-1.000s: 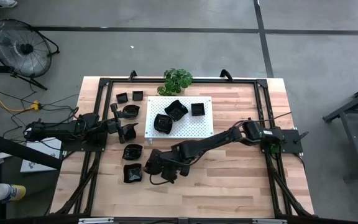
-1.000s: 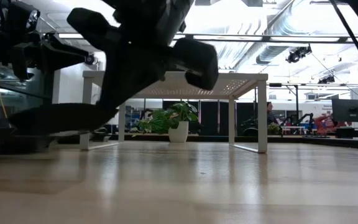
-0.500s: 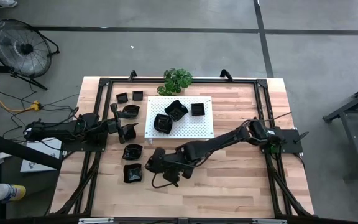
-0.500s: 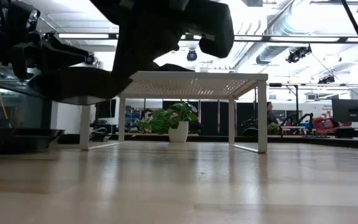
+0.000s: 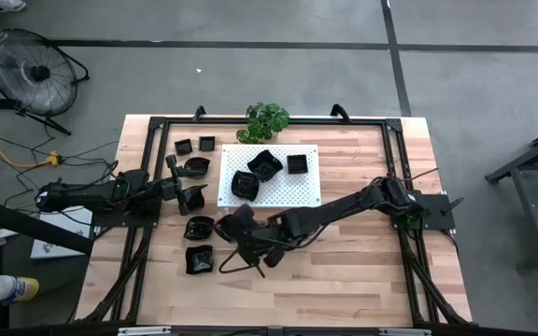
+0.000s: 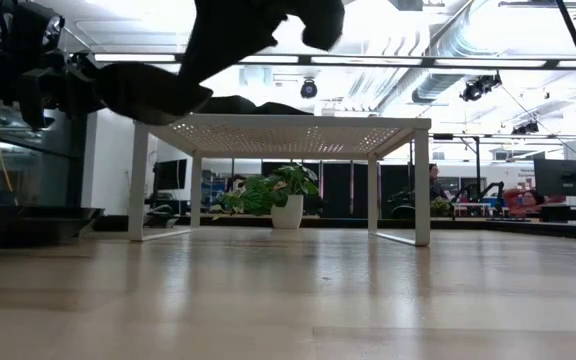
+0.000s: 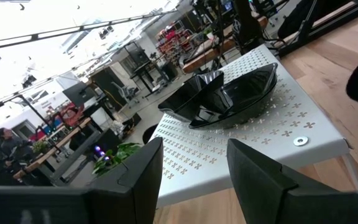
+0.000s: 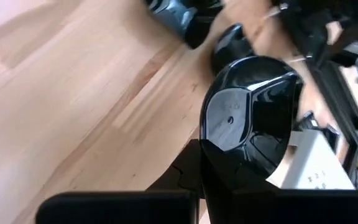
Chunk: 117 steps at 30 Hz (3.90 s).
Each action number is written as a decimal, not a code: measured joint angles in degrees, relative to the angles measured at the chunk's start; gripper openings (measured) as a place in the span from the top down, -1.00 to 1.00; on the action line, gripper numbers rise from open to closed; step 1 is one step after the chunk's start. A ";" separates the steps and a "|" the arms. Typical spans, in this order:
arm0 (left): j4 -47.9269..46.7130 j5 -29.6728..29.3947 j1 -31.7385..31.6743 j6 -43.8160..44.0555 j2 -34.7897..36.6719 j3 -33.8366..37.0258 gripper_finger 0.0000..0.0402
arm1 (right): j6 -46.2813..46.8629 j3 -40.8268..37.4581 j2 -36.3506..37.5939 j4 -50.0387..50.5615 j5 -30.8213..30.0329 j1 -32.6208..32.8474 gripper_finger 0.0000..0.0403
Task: Pick & Place Mini shaped plates
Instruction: Stack the leaf shaped plate on top of the leaf shaped plates on the shelf
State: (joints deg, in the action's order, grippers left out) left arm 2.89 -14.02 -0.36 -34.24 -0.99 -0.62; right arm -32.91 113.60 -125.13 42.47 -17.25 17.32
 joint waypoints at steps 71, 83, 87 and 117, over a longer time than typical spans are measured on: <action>-0.04 0.00 0.00 0.00 0.02 0.00 0.13 | 41.95 0.02 2.20 0.67 -17.69 -5.39 1.00; -0.04 0.00 0.00 0.01 0.01 0.00 0.13 | 41.58 0.02 2.16 2.59 -16.42 -6.10 1.00; -0.04 0.00 0.00 0.02 0.02 0.00 0.13 | 41.48 0.02 2.16 2.69 -16.20 -6.19 1.00; -0.04 0.00 0.00 0.00 0.02 0.00 0.13 | 40.37 0.02 2.13 2.74 -16.79 -6.19 1.00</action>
State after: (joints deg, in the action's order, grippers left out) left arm 2.85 -14.02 -0.36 -34.24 -0.98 -0.62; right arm 7.46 113.62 -123.00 45.21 -34.04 11.14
